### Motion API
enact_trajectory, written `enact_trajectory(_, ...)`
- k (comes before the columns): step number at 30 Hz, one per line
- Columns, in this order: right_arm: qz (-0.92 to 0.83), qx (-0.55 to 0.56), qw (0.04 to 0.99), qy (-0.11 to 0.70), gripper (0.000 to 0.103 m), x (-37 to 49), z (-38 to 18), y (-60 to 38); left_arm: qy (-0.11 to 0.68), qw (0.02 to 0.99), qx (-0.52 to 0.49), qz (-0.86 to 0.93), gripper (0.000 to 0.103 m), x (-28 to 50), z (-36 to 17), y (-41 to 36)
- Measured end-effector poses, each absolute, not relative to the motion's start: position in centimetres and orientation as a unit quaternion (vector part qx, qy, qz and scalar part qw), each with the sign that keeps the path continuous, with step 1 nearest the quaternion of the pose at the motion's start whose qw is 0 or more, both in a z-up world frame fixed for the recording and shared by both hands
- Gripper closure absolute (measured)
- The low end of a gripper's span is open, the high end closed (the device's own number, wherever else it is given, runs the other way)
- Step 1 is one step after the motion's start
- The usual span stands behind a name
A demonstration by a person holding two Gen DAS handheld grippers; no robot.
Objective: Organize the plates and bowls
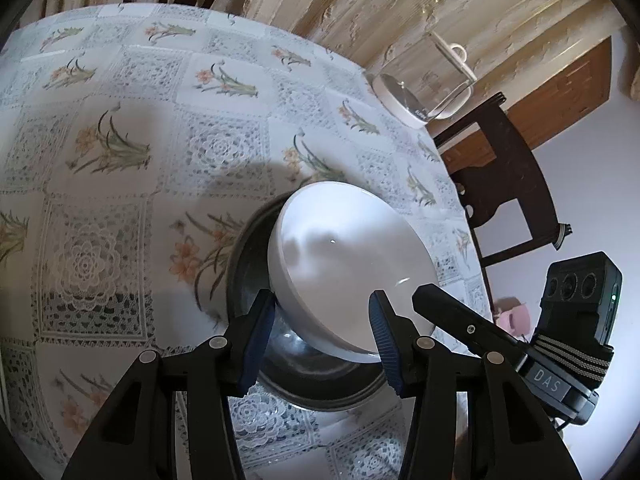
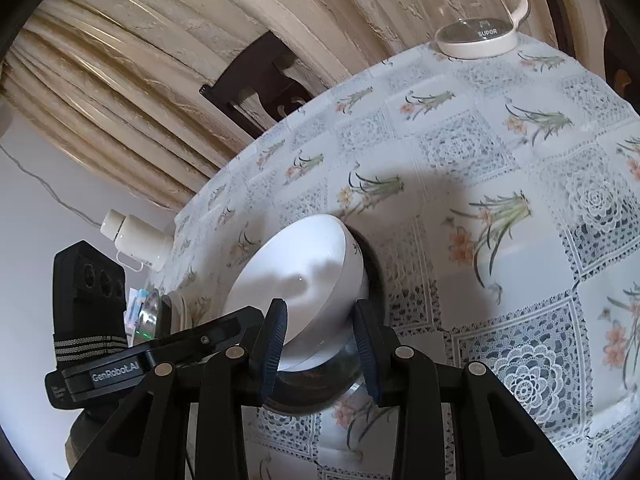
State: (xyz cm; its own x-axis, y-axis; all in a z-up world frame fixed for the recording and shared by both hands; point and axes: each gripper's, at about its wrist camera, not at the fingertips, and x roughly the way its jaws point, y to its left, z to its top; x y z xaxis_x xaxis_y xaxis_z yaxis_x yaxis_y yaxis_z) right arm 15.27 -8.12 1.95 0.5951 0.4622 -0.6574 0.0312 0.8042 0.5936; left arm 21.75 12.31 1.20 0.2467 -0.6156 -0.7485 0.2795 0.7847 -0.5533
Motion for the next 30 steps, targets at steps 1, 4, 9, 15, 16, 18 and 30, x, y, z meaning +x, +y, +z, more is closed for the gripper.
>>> enact_trajectory(1, 0.125, 0.286, 0.846, 0.433, 0.066, 15.2, 1.8, -8.0, 0.542, 0.774, -0.155, -0.288, 0.053, 21.7, 1.2, 12.4)
enact_trajectory(4, 0.126, 0.291, 0.843, 0.434, 0.065, 15.1, 1.5, -8.0, 0.538, 0.776, -0.157, -0.29, 0.053, 21.5, 1.4, 12.5)
enact_trajectory(9, 0.12, 0.294, 0.846, 0.428, 0.064, 14.7, 1.8, -8.2, 0.531, 0.78, -0.153, -0.293, 0.053, 21.4, 1.9, 12.7)
enact_trajectory(15, 0.114, 0.296, 0.855, 0.41, 0.062, 13.9, 2.6, -8.7, 0.512, 0.788, -0.158, -0.302, 0.052, 20.8, 2.9, 13.5)
enact_trajectory(16, 0.109, 0.295, 0.857, 0.408, 0.061, 13.8, 2.5, -8.9, 0.508, 0.79, -0.158, -0.304, 0.051, 20.7, 3.2, 13.6)
enact_trajectory(18, 0.099, 0.298, 0.858, 0.406, 0.058, 13.7, 2.3, -9.2, 0.497, 0.797, -0.158, -0.305, 0.05, 20.6, 3.7, 14.0)
enact_trajectory(30, 0.071, 0.343, 0.842, 0.41, 0.046, 14.0, -0.1, -10.4, 0.469, 0.833, -0.16, -0.246, 0.045, 21.0, 2.7, 15.5)
